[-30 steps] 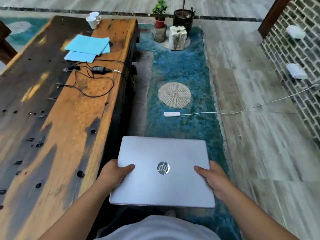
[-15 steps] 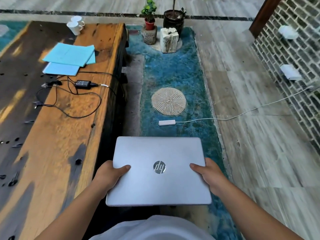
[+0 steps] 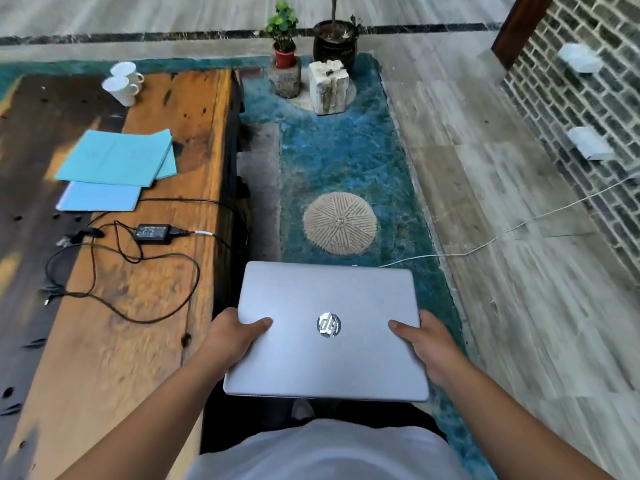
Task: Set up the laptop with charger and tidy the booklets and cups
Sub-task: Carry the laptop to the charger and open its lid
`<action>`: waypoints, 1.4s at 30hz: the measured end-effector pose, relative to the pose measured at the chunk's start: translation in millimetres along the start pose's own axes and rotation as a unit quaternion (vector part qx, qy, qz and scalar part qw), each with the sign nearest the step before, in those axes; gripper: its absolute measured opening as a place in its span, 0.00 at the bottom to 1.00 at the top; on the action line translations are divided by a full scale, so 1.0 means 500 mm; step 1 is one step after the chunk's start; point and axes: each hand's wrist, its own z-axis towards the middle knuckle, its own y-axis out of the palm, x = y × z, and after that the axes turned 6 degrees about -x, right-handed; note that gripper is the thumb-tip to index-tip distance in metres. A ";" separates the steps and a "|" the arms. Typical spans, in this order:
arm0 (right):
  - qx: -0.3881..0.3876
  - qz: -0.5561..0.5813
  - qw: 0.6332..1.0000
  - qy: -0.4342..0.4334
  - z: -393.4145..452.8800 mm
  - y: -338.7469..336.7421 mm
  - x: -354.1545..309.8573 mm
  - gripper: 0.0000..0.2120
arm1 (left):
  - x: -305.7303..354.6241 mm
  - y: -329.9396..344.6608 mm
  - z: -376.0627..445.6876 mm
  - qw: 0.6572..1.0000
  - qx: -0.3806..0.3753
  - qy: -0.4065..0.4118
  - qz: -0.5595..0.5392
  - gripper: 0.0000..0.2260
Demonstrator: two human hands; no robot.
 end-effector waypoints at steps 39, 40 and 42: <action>-0.423 -0.370 0.827 -0.001 0.487 0.501 -0.437 0.09 | -0.049 -0.023 0.075 0.822 0.300 -0.220 -0.431 0.19; -0.437 -0.386 0.812 -0.004 0.478 0.533 -0.429 0.09 | -0.068 -0.024 0.061 0.813 0.311 -0.221 -0.441 0.18; -0.468 -0.405 0.786 -0.002 0.459 0.589 -0.409 0.10 | -0.104 -0.029 0.035 0.793 0.331 -0.224 -0.459 0.16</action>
